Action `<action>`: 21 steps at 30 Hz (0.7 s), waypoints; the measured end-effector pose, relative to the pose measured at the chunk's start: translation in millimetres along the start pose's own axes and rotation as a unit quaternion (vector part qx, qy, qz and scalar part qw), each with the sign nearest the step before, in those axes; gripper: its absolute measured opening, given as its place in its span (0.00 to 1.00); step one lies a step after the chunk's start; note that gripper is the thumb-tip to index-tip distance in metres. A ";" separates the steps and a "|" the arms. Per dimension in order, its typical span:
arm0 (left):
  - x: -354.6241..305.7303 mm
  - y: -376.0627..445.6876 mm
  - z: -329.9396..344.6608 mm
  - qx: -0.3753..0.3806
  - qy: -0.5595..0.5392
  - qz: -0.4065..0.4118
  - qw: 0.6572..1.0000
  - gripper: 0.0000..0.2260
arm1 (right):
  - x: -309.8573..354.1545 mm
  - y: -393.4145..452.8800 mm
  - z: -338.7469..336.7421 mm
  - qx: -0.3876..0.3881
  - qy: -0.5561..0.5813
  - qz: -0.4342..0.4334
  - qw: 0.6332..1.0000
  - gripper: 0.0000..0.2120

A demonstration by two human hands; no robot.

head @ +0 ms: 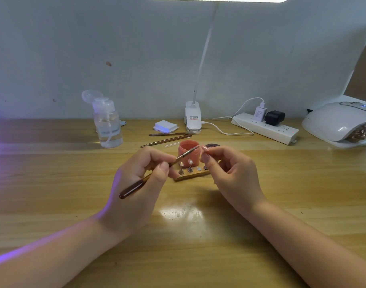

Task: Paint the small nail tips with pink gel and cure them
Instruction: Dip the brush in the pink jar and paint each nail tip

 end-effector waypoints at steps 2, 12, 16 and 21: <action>-1.8 0.1 0.5 0.001 0.002 0.001 1.000 0.10 | 0.6 0.1 -0.3 -0.003 -0.002 -0.005 1.000 0.05; -3.0 -0.3 -0.5 -0.010 0.008 -0.002 1.000 0.10 | 5.7 0.9 -4.0 -0.016 -0.016 -0.025 0.999 0.05; -5.0 -1.1 6.0 0.013 -0.007 0.004 1.000 0.11 | 6.8 0.8 -5.0 -0.020 -0.024 -0.034 0.999 0.06; -1.5 -0.1 0.5 -0.009 0.007 0.000 1.000 0.11 | 8.6 0.4 -4.7 -0.023 -0.017 -0.040 0.999 0.04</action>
Point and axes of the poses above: each hand's wrist, its own y-axis towards the middle knuckle, its own z-axis out of the palm, x = y × z, the point moved 9 cm from there along y, towards the middle knuckle, and after that the axes turned 8 degrees about -y, right-handed, at the moved point
